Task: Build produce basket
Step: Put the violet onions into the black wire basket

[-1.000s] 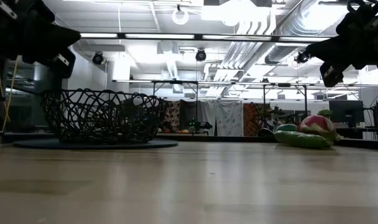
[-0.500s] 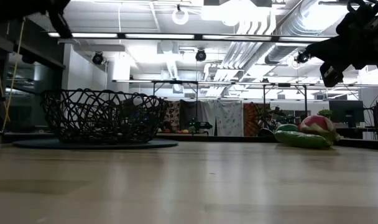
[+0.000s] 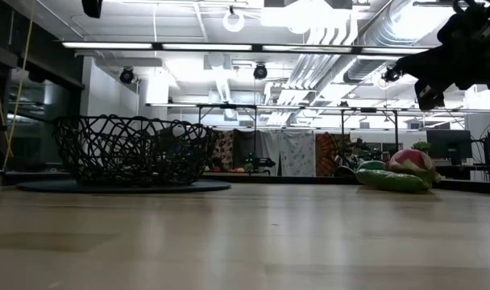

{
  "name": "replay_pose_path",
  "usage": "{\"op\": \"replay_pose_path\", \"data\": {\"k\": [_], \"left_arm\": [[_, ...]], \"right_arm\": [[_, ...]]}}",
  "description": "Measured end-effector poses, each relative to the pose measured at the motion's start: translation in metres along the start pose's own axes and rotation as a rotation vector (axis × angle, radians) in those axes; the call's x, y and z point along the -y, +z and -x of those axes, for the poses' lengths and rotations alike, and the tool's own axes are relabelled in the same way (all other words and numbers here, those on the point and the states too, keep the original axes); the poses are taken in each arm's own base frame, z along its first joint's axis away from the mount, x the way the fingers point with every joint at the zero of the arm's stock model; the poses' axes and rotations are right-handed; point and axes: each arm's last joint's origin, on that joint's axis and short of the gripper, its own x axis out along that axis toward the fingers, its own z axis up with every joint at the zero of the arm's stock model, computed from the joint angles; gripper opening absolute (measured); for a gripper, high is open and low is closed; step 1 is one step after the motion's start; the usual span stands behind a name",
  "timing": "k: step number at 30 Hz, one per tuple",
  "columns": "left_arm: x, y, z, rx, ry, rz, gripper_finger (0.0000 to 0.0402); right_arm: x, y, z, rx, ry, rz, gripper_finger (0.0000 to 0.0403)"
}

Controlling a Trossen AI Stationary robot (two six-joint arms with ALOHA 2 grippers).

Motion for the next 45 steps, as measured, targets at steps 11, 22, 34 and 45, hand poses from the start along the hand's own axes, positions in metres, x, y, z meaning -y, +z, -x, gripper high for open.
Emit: {"op": "replay_pose_path", "data": {"k": [11,22,34,45], "left_arm": [[0.001,0.009,-0.002,0.038,0.083,0.042,0.0259],[0.000,0.008,-0.002,0.034,0.110,0.021,0.0269],[0.000,0.007,-0.002,0.017,0.113,-0.057,0.0269],[0.000,0.007,-0.002,0.017,0.113,-0.065,0.0269]], "right_arm": [[-0.005,0.049,0.014,0.562,0.052,-0.522,0.0000],[-0.019,0.108,0.010,0.258,-0.123,-0.565,0.0087],[-0.061,0.127,-0.048,-0.894,0.005,-0.653,0.0211],[-0.096,0.087,-0.113,-1.309,0.172,-0.011,0.0211]]}}
